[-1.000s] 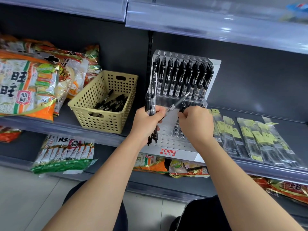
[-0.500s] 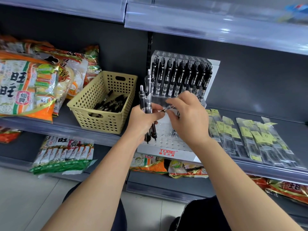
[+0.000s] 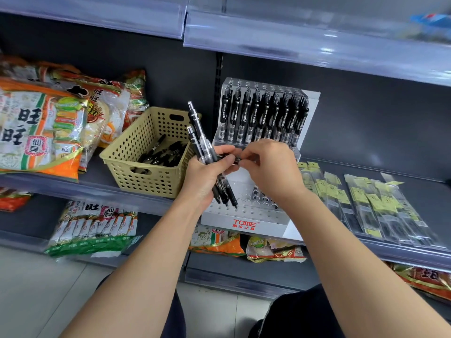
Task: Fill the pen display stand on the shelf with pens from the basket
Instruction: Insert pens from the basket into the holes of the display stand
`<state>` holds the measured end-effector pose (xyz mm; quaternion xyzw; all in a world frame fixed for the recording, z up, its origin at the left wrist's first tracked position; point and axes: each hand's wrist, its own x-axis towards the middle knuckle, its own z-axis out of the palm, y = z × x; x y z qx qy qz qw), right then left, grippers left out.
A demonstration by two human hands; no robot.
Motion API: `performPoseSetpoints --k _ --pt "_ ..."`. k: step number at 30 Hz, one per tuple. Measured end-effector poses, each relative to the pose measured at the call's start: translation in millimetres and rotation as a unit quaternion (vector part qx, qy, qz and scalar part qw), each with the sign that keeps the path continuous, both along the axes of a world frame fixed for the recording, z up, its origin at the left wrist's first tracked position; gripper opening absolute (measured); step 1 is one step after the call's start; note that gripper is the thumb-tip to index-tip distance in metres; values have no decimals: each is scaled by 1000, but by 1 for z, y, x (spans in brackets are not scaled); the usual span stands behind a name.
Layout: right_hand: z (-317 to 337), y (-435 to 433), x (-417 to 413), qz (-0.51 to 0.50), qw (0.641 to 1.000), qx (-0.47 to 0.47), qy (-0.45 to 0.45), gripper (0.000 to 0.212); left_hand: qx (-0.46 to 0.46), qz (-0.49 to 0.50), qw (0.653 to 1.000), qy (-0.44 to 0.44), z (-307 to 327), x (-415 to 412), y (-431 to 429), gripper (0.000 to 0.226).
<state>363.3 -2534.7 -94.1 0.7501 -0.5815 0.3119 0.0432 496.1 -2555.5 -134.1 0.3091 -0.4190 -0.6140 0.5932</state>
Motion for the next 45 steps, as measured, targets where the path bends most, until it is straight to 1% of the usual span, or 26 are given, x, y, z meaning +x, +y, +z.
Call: performPoseSetpoints --k 2,4,7,10,11,15,19,20,23,29,31,34,37,40,45 --pt "-1 -1 0 -29 999 21 8 3 16 2 1000 12 -2 -2 -2 19" --pt "-2 -2 0 -58 998 23 -9 3 29 17 999 19 -3 -3 -4 19" --pt "3 1 0 -75 995 -5 -70 4 40 20 999 25 1 -3 -2 16" --pt "11 6 0 -82 984 -20 -155 7 50 35 998 9 4 -2 -2 21" --pt "12 7 -1 -85 982 -21 -170 8 55 37 998 15 3 -1 -3 23" --pt "3 8 -2 -104 981 2 -166 9 70 24 996 55 2 3 -6 30" --pt "-9 8 -1 -111 977 7 -180 9 85 20 991 97 2 5 -8 19" --pt "-10 8 -1 -111 976 6 -187 9 89 25 991 100 2 4 -8 18" --pt "-12 7 -1 -113 973 -2 -203 10 84 40 992 85 1 4 -9 26" --pt "-15 7 -3 -120 966 1 -229 12 49 26 997 62 1 2 -5 14" --pt "-17 7 -3 -124 965 4 -229 13 54 32 997 53 1 2 -5 13" --pt "-22 7 -4 -134 967 33 -215 13 57 31 998 12 0 5 -6 21" --pt "-28 7 -4 -151 970 58 -182 14 51 34 998 -18 1 9 -6 30" --pt "-34 6 -3 -163 974 61 -146 19 30 58 997 -41 2 9 -5 20" --pt "-33 4 0 -183 975 68 -106 23 -7 81 993 -83 1 7 -4 16"
